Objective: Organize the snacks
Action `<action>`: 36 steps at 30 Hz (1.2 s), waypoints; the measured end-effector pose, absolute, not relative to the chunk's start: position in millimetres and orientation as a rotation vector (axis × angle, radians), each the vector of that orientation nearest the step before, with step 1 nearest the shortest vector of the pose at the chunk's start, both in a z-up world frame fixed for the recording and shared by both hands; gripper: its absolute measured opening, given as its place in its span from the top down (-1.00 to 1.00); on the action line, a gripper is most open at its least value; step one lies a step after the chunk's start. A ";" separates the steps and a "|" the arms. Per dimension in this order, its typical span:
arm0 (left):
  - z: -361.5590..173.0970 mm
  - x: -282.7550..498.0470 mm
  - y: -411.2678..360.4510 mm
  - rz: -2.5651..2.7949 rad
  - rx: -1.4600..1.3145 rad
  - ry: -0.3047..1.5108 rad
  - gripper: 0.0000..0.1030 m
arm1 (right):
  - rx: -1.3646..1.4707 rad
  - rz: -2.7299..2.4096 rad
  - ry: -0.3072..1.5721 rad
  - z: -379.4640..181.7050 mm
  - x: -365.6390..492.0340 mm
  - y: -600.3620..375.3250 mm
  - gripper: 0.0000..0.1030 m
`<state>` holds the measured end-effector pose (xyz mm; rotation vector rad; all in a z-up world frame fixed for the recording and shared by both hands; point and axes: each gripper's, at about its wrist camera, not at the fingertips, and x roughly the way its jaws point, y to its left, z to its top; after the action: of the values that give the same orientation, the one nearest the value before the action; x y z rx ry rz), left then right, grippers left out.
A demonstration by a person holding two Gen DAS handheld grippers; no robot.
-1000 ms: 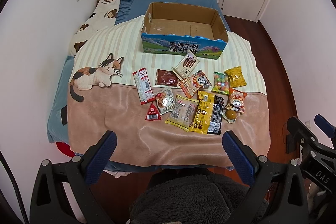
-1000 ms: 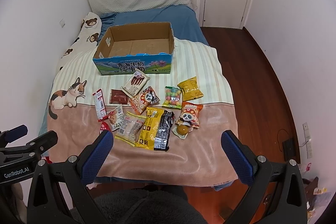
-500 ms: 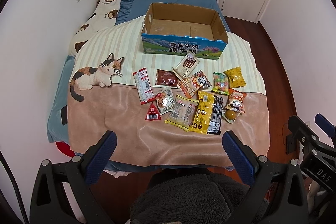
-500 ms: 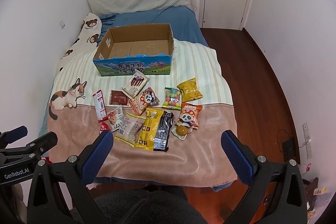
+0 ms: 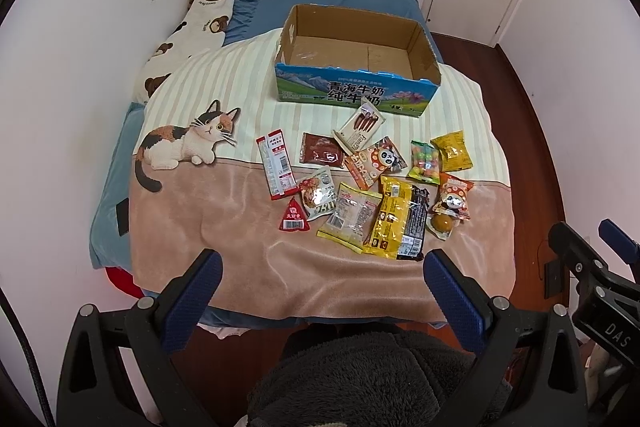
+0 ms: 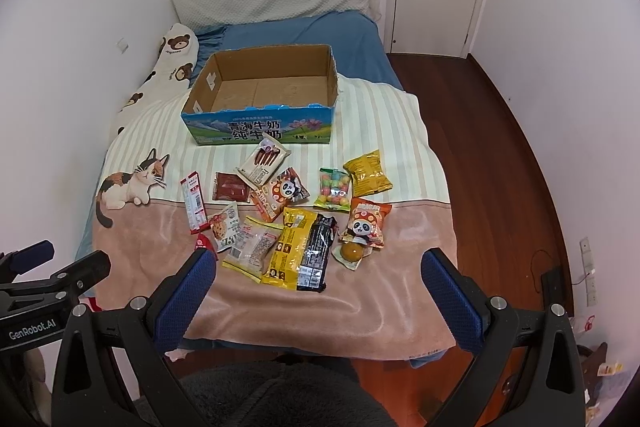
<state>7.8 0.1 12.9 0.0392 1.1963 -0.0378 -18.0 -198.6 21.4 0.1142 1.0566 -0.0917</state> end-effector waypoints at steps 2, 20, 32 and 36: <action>6.3 14.0 6.5 -0.009 0.033 1.190 -1.00 | 0.124 -0.094 1.061 15.7 -13.2 -199.5 -1.00; -210.6 118.4 58.9 0.146 0.171 1.480 -1.00 | 0.325 -0.078 1.478 -262.6 108.6 -205.0 -1.00; -268.6 166.4 80.1 0.176 0.042 1.579 -1.00 | 0.335 -0.117 1.635 -385.8 136.1 -176.7 -0.87; -268.1 192.7 102.8 0.211 -0.001 1.552 -1.00 | 0.319 -0.111 1.631 -396.0 132.1 -172.3 -0.78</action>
<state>192.7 102.8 -268.1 -0.0014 1.5519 0.2108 132.1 -172.3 -396.0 0.3185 1.6313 -0.1105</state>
